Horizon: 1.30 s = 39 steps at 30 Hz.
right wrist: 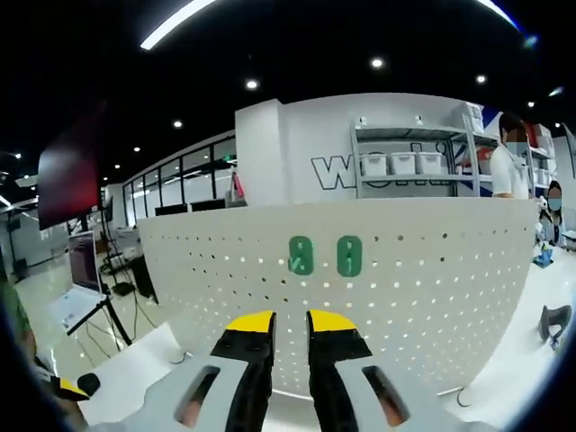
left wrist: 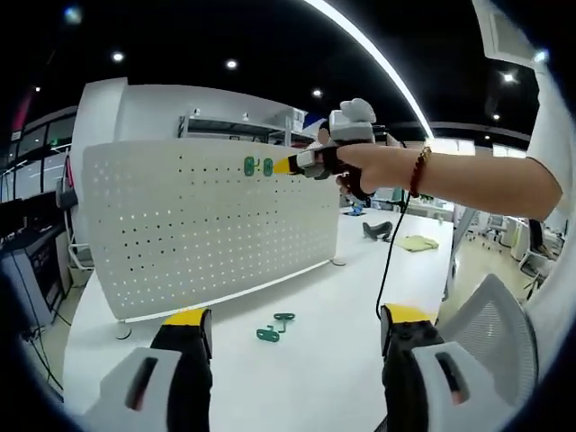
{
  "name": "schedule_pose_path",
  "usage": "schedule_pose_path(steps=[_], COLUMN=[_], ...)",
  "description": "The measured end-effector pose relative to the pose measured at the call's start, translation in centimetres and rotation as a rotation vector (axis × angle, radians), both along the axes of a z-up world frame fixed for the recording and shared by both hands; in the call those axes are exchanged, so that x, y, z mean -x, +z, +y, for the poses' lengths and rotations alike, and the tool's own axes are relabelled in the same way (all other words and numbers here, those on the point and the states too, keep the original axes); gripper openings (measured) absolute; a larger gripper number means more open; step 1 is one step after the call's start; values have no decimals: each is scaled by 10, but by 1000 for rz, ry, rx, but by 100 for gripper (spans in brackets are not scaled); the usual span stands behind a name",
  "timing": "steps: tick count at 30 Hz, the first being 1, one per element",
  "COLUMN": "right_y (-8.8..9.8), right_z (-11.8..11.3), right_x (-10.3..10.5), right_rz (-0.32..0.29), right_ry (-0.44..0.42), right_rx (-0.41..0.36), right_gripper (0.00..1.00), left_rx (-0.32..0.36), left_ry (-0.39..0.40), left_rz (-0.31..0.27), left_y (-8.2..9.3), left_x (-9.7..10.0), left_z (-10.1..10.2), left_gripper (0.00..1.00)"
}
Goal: Insert the hook assembly into the mounting plate slot until the hook locks in place.
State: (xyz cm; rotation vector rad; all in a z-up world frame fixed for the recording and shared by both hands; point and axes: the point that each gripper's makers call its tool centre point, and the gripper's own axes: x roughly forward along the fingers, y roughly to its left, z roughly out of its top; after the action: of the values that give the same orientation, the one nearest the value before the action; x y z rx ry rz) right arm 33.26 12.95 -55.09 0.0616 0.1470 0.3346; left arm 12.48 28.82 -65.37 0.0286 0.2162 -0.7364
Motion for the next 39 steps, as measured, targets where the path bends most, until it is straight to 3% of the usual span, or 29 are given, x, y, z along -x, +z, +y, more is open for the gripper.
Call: schedule_pose_path(steps=[18, 29, 39], right_y=[-32, -49, -54], right_z=[8, 8, 3], right_x=[37, 57, 72], right_rz=[33, 60, 25], right_ry=[121, 172, 217], right_rx=[-13, -68, -75], right_gripper=[15, 18, 27], left_rx=[-24, -46, -90], left_ry=[46, 46, 31], left_rz=[54, 108, 128], left_y=[-12, -31, -45], left_x=[-6, -18, -30], left_z=[-20, -34, -49], left_gripper=[76, 75, 74])
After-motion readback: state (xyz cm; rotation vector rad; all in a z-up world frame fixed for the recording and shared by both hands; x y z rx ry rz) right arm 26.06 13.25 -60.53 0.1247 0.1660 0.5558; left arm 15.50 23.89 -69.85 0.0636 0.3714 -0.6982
